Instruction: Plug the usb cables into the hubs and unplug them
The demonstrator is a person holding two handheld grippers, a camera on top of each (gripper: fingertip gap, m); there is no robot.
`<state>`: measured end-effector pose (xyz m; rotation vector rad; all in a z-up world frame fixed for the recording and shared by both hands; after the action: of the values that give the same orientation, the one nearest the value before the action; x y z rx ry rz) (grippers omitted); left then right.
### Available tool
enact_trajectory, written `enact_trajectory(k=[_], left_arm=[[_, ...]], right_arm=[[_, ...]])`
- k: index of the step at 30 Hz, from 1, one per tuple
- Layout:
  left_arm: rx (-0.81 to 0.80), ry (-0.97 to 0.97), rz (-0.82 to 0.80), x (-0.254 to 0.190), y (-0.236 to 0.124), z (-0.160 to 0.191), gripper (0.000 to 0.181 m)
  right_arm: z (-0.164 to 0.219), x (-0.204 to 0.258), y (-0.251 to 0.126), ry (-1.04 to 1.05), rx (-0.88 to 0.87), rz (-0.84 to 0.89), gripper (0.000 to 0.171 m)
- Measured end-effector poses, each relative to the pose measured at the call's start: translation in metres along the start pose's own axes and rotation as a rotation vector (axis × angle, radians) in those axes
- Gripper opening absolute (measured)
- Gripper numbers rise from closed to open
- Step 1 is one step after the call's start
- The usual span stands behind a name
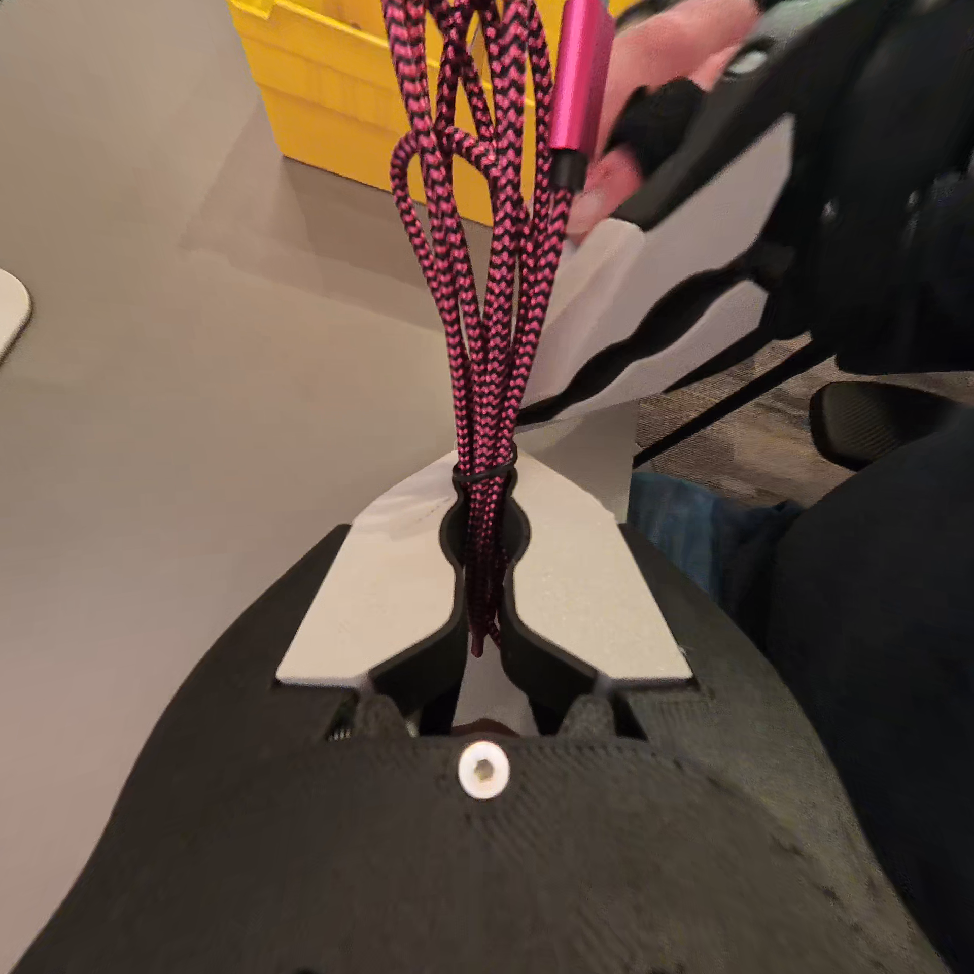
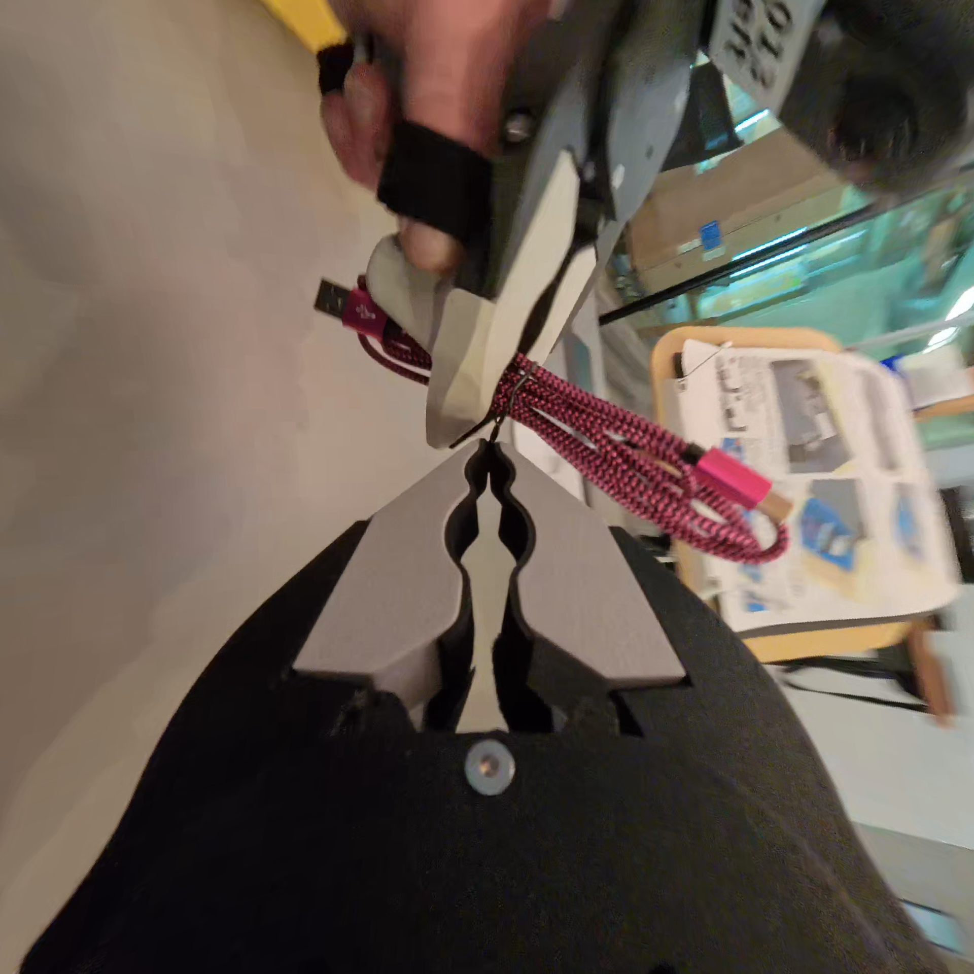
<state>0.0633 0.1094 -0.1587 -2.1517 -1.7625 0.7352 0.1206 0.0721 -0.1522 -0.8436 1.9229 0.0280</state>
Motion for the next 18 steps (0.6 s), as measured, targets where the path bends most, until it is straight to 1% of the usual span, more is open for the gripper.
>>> enact_trajectory(k=[3,7,11,13,14,15,17,18], left_arm=[[-0.011,0.130,-0.047,0.000,-0.002,-0.003,0.007],[-0.011,0.278,-0.100,0.000,-0.004,-0.006,0.007],[-0.012,0.540,-0.188,-0.003,-0.005,-0.009,0.007],[0.026,0.606,-0.211,-0.003,-0.003,-0.005,0.007],[0.023,0.587,-0.202,-0.004,-0.002,-0.004,0.007],[0.007,0.528,-0.188,-0.002,-0.002,-0.004,0.007],[-0.029,0.416,-0.156,0.001,-0.003,-0.004,0.007],[-0.049,0.359,-0.135,0.002,-0.004,-0.004,0.007]], right_arm=[[0.003,-0.006,-0.002,0.337,-0.100,-0.076,0.000],[0.011,-0.009,-0.001,0.827,-0.281,-0.219,0.000],[0.019,-0.005,0.001,1.407,-0.528,-0.473,0.000],[0.022,0.002,0.004,1.535,-0.590,-0.532,0.000],[0.023,0.005,0.005,1.562,-0.616,-0.546,0.000],[0.024,0.005,0.005,1.567,-0.650,-0.524,0.000],[0.024,0.002,0.004,1.514,-0.656,-0.451,0.003],[0.025,0.000,0.004,1.440,-0.633,-0.391,0.011]])
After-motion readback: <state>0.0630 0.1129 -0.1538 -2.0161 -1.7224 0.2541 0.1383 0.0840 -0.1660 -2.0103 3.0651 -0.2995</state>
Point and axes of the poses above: each gripper's, where its closed fingertips meet, y out along the fingers, z out of its underside, x = y × z across the jaws, the point moved 5 cm from there along -y, back along the fingers, and after that the axes turned 8 degrees about -x, right-handed, at the moved point
